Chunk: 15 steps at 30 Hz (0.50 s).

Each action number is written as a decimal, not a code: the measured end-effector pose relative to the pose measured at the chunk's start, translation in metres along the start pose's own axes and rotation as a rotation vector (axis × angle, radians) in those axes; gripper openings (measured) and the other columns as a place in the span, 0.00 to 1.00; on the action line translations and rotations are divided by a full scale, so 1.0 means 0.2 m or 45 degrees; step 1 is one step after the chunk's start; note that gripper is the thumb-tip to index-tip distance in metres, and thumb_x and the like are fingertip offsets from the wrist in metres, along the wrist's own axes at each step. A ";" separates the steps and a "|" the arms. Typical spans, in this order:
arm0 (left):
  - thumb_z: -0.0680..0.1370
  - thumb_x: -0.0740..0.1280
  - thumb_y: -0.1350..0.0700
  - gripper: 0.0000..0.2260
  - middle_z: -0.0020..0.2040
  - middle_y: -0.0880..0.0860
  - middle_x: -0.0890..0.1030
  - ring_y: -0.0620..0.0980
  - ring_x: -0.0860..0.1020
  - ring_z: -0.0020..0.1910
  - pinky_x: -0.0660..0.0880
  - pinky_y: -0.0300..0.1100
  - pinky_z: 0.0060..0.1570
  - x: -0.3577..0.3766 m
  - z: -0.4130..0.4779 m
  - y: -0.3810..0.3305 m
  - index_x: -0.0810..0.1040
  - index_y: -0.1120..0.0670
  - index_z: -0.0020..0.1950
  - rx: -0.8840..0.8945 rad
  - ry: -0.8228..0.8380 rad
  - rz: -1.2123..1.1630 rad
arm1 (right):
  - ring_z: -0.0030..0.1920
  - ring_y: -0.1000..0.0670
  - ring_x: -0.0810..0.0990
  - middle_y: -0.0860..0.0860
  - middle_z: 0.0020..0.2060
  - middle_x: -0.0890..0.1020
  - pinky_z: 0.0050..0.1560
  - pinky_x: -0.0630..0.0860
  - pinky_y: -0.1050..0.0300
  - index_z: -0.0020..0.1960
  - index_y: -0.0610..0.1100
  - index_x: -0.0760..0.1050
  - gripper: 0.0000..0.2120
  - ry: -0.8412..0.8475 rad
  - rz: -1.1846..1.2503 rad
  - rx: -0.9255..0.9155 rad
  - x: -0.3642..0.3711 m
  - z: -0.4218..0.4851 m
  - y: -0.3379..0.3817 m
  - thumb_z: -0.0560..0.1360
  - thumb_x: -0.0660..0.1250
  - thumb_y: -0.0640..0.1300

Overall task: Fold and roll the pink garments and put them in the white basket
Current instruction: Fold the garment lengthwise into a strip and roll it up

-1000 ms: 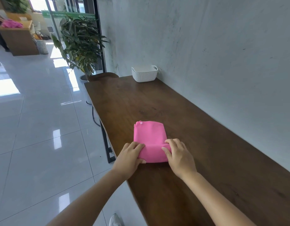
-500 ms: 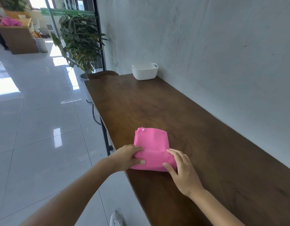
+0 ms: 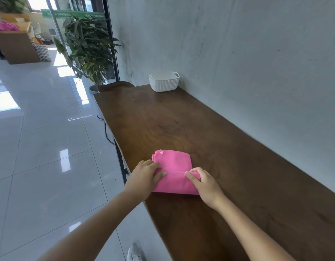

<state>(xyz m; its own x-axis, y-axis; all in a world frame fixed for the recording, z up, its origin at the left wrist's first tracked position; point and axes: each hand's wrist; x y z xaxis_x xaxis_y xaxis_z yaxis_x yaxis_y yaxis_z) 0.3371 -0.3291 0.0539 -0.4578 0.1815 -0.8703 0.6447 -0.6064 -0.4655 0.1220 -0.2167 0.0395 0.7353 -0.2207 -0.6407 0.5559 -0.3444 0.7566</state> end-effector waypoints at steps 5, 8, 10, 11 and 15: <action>0.85 0.55 0.46 0.16 0.56 0.46 0.82 0.47 0.76 0.53 0.78 0.46 0.56 0.05 -0.05 0.00 0.81 0.49 0.59 0.249 -0.179 0.127 | 0.53 0.54 0.75 0.52 0.55 0.74 0.41 0.70 0.63 0.55 0.51 0.75 0.23 0.087 -0.054 0.073 -0.04 0.07 0.03 0.78 0.57 0.68; 0.84 0.55 0.41 0.18 0.60 0.46 0.81 0.49 0.78 0.58 0.79 0.47 0.58 0.07 -0.08 0.01 0.78 0.48 0.65 0.360 -0.206 0.246 | 0.52 0.52 0.76 0.50 0.54 0.76 0.39 0.70 0.60 0.55 0.48 0.75 0.25 0.146 -0.064 0.119 -0.05 0.11 0.06 0.78 0.57 0.69; 0.82 0.58 0.39 0.22 0.64 0.48 0.80 0.51 0.78 0.63 0.78 0.50 0.62 0.11 -0.09 0.03 0.74 0.47 0.71 0.412 -0.191 0.405 | 0.48 0.52 0.77 0.50 0.52 0.78 0.38 0.71 0.59 0.54 0.48 0.75 0.25 0.186 -0.054 0.167 -0.06 0.15 0.07 0.79 0.57 0.69; 0.81 0.61 0.37 0.24 0.65 0.49 0.79 0.52 0.78 0.64 0.77 0.51 0.63 0.12 -0.10 0.03 0.72 0.48 0.73 0.427 -0.186 0.469 | 0.47 0.51 0.77 0.50 0.51 0.78 0.38 0.72 0.58 0.54 0.47 0.75 0.25 0.197 -0.054 0.188 -0.06 0.17 0.08 0.79 0.57 0.69; 0.72 0.75 0.38 0.35 0.64 0.52 0.80 0.56 0.79 0.63 0.77 0.53 0.62 0.16 -0.07 0.04 0.70 0.50 0.75 0.398 -0.155 0.527 | 0.47 0.52 0.77 0.51 0.51 0.79 0.36 0.69 0.59 0.52 0.48 0.75 0.23 0.097 -0.191 0.196 -0.06 0.20 0.13 0.79 0.57 0.67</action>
<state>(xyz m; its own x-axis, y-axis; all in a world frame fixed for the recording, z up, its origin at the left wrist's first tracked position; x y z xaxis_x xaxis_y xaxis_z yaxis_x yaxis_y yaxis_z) 0.3362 -0.3179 0.0198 -0.2836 -0.2015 -0.9375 0.5816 -0.8135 -0.0011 0.1111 -0.2599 0.0611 0.6790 -0.0892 -0.7287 0.5998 -0.5049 0.6208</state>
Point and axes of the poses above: each hand's wrist, its own z-axis towards the middle knuckle, its own x-axis out of the palm, y = z × x
